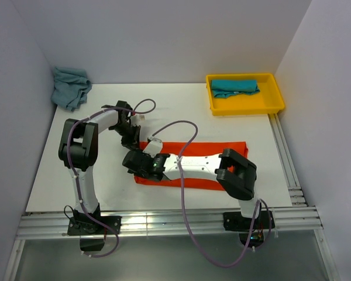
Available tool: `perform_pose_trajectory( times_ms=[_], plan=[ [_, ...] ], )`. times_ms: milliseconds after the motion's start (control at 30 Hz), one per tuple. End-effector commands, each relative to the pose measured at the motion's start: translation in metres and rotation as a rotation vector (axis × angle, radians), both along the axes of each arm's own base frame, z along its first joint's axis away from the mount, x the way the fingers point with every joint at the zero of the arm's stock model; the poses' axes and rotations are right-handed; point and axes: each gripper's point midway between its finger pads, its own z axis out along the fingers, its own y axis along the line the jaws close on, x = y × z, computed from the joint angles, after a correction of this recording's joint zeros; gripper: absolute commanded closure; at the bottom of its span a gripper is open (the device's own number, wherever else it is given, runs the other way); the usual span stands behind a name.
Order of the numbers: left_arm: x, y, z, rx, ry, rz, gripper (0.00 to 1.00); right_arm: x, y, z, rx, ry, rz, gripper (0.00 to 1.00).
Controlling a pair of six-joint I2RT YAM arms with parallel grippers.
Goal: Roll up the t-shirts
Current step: Roll the tshirt
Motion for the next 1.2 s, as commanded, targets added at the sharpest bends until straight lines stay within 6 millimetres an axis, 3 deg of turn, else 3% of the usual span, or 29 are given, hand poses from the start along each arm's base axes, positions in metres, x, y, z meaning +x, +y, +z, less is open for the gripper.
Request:
perform_pose_trajectory(
  times_ms=[0,67,100,167,200,367,400,467,667,933,1167],
  plan=[
    [0.011,0.002,0.021,0.027,-0.071,-0.012,1.0,0.013,-0.024,-0.002,-0.179,-0.052,-0.041,0.46],
    [0.011,0.002,0.021,0.039,-0.074,-0.015,1.0,0.022,-0.016,0.006,-0.182,-0.066,-0.048,0.46],
    [0.011,0.002,0.022,0.043,-0.076,-0.019,1.0,0.025,-0.02,-0.005,-0.237,-0.065,-0.049,0.46],
    [0.011,0.002,0.024,0.047,-0.073,-0.023,1.0,0.035,-0.014,0.0,-0.251,-0.074,-0.058,0.46],
    [0.01,0.002,0.023,0.053,-0.069,-0.028,1.0,0.037,-0.018,-0.011,-0.303,-0.073,-0.06,0.46],
    [0.008,0.002,0.024,0.066,-0.064,-0.038,1.0,0.049,-0.008,-0.013,-0.338,-0.089,-0.062,0.46],
    [0.007,0.003,0.024,0.066,-0.062,-0.039,1.0,0.049,-0.013,-0.024,-0.384,-0.077,-0.065,0.46],
    [0.007,0.003,0.024,0.067,-0.058,-0.041,1.0,0.054,-0.009,-0.025,-0.397,-0.086,-0.067,0.46],
    [0.006,0.002,0.026,0.074,-0.059,-0.046,1.0,0.05,-0.001,-0.035,-0.405,-0.067,-0.029,0.46],
    [0.007,0.003,0.027,0.086,-0.064,-0.049,1.0,0.032,-0.005,-0.052,-0.449,0.003,0.0,0.46],
    [0.009,0.004,0.027,0.094,-0.068,-0.05,1.0,0.012,0.001,-0.07,-0.469,0.054,0.044,0.53]
  ],
)
